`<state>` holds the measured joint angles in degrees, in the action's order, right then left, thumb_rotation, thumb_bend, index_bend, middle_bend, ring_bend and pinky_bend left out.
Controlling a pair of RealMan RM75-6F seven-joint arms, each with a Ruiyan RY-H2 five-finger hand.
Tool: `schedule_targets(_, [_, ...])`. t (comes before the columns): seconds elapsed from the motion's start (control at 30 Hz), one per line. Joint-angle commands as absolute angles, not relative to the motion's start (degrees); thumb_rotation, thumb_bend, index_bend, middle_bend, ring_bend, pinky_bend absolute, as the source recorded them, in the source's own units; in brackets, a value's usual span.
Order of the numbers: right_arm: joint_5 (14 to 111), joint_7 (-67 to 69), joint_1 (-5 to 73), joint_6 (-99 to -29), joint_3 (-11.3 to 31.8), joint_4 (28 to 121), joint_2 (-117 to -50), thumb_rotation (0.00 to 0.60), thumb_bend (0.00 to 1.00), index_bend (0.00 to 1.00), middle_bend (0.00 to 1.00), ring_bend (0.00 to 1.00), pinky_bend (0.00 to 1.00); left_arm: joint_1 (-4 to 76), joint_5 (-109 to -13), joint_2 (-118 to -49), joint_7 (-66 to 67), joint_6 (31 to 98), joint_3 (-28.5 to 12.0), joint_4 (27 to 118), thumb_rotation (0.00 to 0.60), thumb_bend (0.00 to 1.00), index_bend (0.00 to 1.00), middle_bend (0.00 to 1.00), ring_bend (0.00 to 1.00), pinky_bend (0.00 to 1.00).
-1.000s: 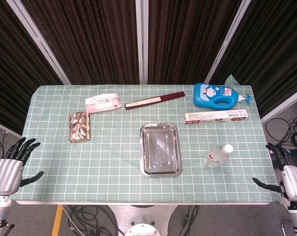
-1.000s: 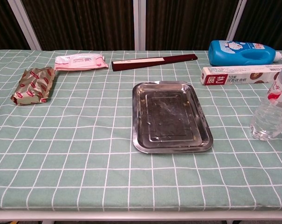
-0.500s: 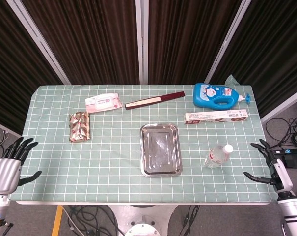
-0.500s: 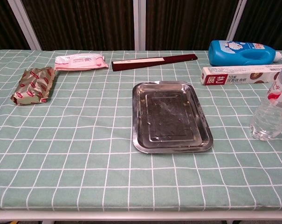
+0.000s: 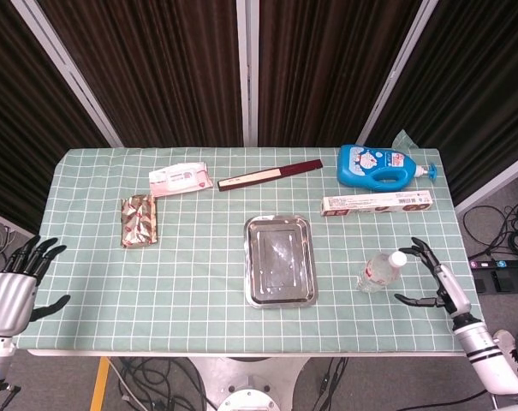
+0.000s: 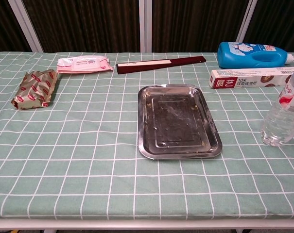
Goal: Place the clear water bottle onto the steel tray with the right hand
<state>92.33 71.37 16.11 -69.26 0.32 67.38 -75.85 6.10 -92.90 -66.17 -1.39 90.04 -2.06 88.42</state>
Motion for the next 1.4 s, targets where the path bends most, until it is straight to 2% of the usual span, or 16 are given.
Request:
schedule_targets(0.03, [92.3, 70.6, 17.1, -68.3, 0.1, 67.3, -76.5, 0.6, 0.0, 0.03, 0.18, 0.03, 0.04, 6.2, -92.8, -66.1, -1.5, 90.0, -2.1, 88.3, 0.6, 0.13, 0.24, 0.23, 0.1, 0.19])
schedule_targets(0.5, [92.0, 67.3, 21.0, -65.5, 0.1, 67.9, -79.0, 0.6, 0.0, 0.04, 0.18, 0.03, 0.05, 6.3, -92.3, -65.6, -2.1, 90.0, -2.3, 87.3, 0.6, 0.13, 0.24, 0.23, 0.1, 0.19])
schedule_targets(0.73, [90.9, 65.1, 21.6, -65.7, 0.5, 67.6, -80.7, 0.6, 0.04, 0.06, 0.21, 0.06, 0.13, 6.5, -92.4, -65.4, -2.0, 89.9, -2.3, 87.6, 0.6, 0.13, 0.24, 0.23, 0.1, 0.19])
schedule_targets(0.9, [89.2, 63.3, 21.4, -66.2, 1.5, 67.2, -82.0, 0.6, 0.11, 0.23, 0.3, 0.17, 0.25, 6.4, -92.3, -65.5, -2.3, 89.8, -2.2, 87.4, 0.6, 0.13, 0.24, 0.23, 0.1, 0.19])
schedule_targets(1.1, [88.1, 62.3, 21.7, -66.1, 2.0, 67.1, -83.0, 0.6, 0.18, 0.39, 0.39, 0.24, 0.33, 6.5, -92.2, -65.5, -2.6, 89.8, -2.2, 87.3, 0.6, 0.13, 0.24, 0.23, 0.1, 0.19])
schedule_targets(1.4, [87.8, 61.9, 22.0, -66.1, 2.1, 66.8, -84.1, 0.6, 0.28, 0.49, 0.45, 0.27, 0.38, 6.4, -92.1, -65.4, -3.1, 89.9, -2.1, 87.2, 0.6, 0.13, 0.24, 0.23, 0.1, 0.19])
